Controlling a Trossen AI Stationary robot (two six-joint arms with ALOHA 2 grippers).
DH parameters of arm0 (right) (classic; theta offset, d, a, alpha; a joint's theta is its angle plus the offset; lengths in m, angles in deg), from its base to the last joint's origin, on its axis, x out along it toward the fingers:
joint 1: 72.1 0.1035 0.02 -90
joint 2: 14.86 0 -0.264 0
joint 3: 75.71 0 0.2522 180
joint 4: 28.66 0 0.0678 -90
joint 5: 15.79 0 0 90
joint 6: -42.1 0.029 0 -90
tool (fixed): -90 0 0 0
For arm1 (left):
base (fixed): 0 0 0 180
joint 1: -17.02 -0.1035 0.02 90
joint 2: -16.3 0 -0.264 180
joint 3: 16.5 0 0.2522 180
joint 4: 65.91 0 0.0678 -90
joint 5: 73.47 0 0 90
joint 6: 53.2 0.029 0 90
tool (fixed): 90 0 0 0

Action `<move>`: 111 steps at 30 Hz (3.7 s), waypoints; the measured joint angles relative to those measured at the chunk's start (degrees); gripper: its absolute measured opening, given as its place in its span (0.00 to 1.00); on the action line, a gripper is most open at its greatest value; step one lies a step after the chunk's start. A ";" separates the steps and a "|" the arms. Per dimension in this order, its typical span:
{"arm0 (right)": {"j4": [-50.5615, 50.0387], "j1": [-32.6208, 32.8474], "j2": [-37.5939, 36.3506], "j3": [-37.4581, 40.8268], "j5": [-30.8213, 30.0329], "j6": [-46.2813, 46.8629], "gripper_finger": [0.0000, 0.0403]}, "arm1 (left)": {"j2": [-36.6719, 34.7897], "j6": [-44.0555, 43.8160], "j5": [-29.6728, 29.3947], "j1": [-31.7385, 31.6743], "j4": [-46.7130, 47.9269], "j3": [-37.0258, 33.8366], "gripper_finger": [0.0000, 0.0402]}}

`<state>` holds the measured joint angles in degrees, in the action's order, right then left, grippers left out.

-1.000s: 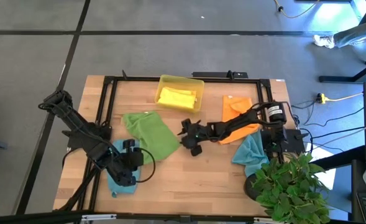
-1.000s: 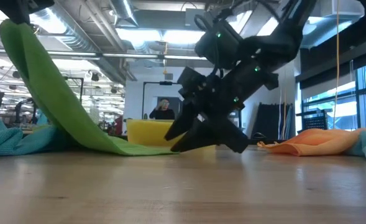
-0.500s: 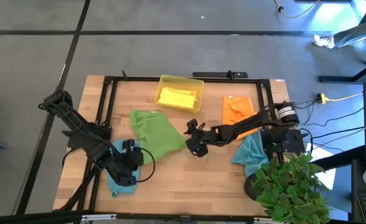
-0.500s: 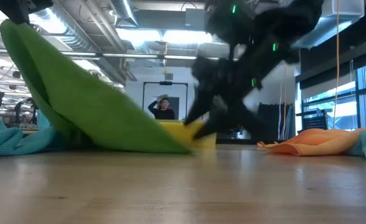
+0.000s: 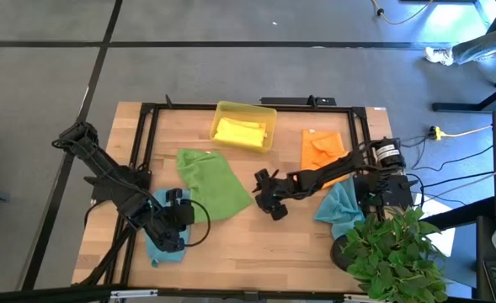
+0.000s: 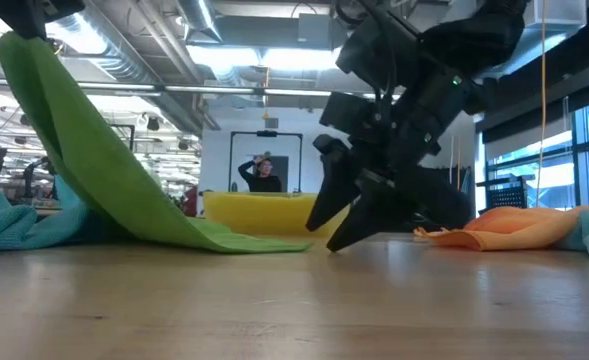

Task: Fold microfiber towels
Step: Fold the green towel

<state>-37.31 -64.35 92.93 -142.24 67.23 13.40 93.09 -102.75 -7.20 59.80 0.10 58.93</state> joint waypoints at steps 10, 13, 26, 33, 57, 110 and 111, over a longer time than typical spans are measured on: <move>1.88 -0.03 -0.07 0.67 2.94 -0.04 0.53 | 0.00 -0.99 -0.30 0.00 0.04 -1.77 0.00; 2.83 0.16 -0.04 0.69 4.49 -0.22 0.53 | 0.00 -1.08 0.27 0.00 0.02 -1.79 0.00; 7.17 0.33 0.29 0.69 5.66 -5.77 0.53 | 0.00 -1.09 0.38 0.00 0.02 -1.79 0.00; 9.55 0.33 3.82 0.43 4.41 -7.60 0.53 | 0.00 -1.08 0.72 0.00 0.02 -1.79 0.00; 9.14 0.39 4.30 0.54 -4.24 -12.41 0.21 | 0.00 -1.32 0.68 -0.01 0.00 -1.79 0.00; 12.54 2.27 3.45 -0.05 3.93 -16.76 0.40 | 0.00 -1.40 0.68 0.00 -0.02 -1.81 0.00; 12.22 2.27 3.45 -0.05 3.87 -16.79 0.40 | 0.00 -1.40 0.68 -0.02 -0.02 -1.81 0.00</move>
<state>-25.09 -62.08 96.38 -142.29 71.10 -3.38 93.09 -104.16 -6.52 59.78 0.08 57.12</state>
